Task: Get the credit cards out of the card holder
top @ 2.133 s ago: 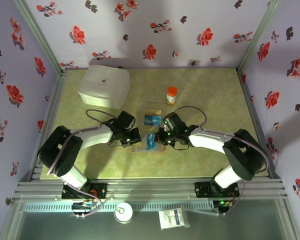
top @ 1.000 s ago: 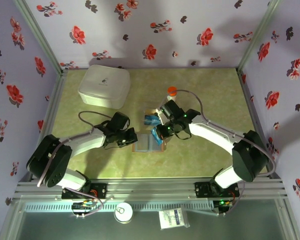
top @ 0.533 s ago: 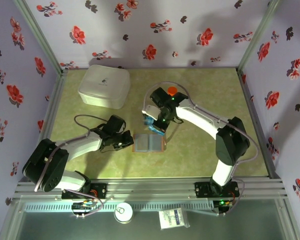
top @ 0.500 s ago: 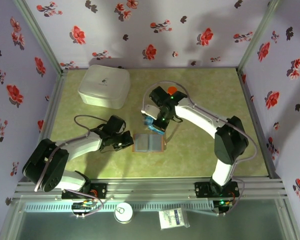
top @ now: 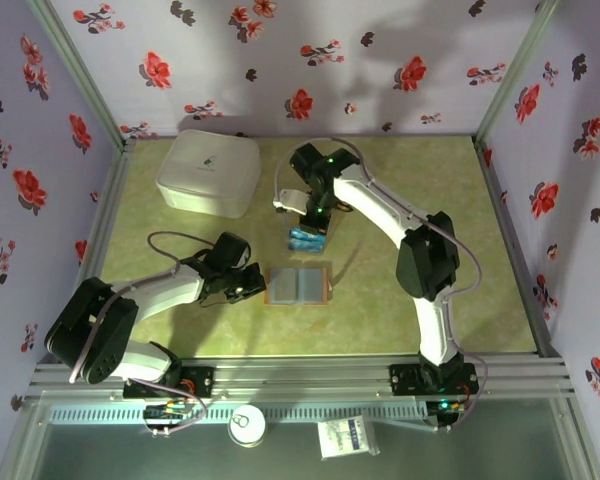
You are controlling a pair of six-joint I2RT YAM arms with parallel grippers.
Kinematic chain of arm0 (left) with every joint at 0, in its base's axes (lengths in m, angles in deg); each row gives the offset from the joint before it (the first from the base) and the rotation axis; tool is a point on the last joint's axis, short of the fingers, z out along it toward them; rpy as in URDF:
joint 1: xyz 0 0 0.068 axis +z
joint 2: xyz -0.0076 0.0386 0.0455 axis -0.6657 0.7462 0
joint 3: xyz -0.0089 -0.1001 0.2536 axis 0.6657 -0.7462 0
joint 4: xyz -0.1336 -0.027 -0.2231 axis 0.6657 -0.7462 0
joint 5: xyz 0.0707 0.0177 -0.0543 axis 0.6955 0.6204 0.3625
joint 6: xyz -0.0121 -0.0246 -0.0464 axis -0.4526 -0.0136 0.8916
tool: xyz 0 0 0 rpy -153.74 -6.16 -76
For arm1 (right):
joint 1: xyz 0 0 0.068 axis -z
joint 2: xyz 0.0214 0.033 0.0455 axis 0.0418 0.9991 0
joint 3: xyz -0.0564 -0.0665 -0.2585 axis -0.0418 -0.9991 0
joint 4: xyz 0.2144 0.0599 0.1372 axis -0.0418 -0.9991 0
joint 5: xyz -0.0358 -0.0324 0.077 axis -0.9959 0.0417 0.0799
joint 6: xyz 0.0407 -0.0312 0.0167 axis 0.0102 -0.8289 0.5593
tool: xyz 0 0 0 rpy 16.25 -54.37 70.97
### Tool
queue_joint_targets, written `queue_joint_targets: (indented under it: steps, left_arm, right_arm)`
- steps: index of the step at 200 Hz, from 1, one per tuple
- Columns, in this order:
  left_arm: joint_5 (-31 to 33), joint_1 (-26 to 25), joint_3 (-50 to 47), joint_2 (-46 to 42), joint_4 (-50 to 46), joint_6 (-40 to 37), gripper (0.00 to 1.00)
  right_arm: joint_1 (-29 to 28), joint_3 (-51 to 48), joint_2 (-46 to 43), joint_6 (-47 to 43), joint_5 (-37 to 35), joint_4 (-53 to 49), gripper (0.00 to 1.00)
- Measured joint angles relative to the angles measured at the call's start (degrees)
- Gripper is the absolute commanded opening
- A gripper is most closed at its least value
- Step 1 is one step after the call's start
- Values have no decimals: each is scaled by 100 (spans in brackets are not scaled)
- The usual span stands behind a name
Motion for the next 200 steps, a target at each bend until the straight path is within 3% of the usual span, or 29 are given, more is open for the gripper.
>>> queue_joint_targets:
  steps: [68, 164, 200]
  left_arm:
    - [0, 52, -26, -39, 0, 0, 3]
    - [42, 120, -26, -46, -66, -2, 3]
    - [44, 120, -26, -46, -114, 0, 3]
  right_arm:
    - [184, 1102, 839, -352, 140, -496, 0]
    - [269, 1458, 1401, -577, 343, -708, 0]
    - [269, 1458, 1480, -570, 409, -706, 13]
